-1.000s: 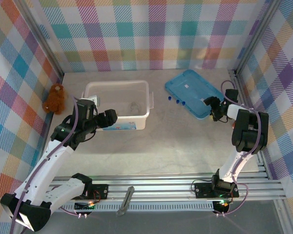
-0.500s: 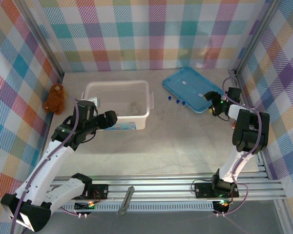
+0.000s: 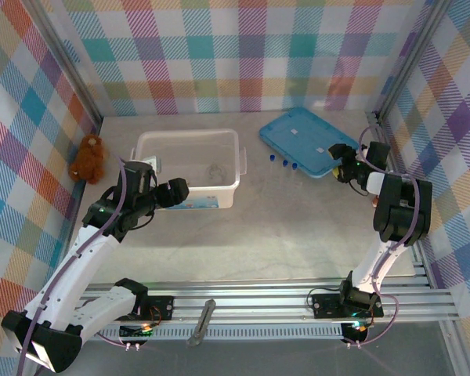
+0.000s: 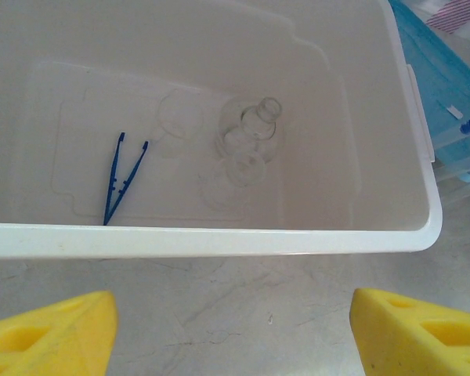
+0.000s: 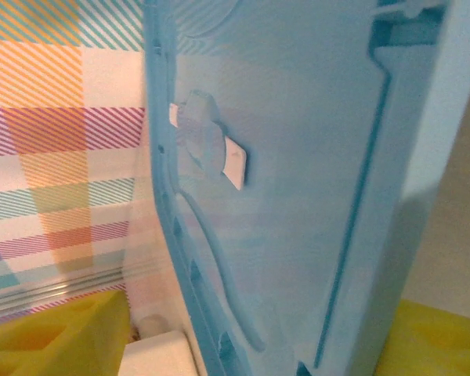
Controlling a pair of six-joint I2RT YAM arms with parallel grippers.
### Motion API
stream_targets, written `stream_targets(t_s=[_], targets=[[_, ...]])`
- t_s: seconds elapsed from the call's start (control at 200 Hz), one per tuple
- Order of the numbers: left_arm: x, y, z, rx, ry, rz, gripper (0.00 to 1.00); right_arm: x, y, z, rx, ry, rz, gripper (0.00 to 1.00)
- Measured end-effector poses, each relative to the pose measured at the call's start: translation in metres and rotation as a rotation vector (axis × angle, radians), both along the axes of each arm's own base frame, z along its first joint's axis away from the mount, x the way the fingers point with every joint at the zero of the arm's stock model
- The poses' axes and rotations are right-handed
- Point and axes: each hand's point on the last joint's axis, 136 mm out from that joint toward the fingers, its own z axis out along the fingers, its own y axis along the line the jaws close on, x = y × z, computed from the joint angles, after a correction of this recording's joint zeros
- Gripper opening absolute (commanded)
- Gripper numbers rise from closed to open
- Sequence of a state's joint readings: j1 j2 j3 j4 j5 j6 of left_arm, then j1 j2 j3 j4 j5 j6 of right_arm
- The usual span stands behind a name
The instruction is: Organize the chemistry lab equipment
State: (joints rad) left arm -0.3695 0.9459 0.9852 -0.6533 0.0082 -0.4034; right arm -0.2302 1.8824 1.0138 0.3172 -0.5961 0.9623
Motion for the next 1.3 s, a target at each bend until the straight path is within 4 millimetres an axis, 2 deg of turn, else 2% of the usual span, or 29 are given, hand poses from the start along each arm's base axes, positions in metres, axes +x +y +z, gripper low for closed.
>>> stream_targets(t_s=[0.565,0.895,1.04,1.3], targets=[[0.0,0.001,0.0,0.001,0.001,0.002,0.78,0.001,0.005,0.027,0.052,-0.047,0.007,0.31],[0.001,0.002,0.0,0.001,0.001,0.006,0.78,-0.002,0.007,0.037,0.064,-0.055,0.013,0.18],[0.001,0.002,0.0,0.001,0.001,0.006,0.78,-0.004,0.008,0.036,0.069,-0.042,0.012,0.11],[0.001,0.002,-0.001,0.002,0.001,0.006,0.78,-0.006,0.009,0.041,0.073,-0.043,0.016,0.1]])
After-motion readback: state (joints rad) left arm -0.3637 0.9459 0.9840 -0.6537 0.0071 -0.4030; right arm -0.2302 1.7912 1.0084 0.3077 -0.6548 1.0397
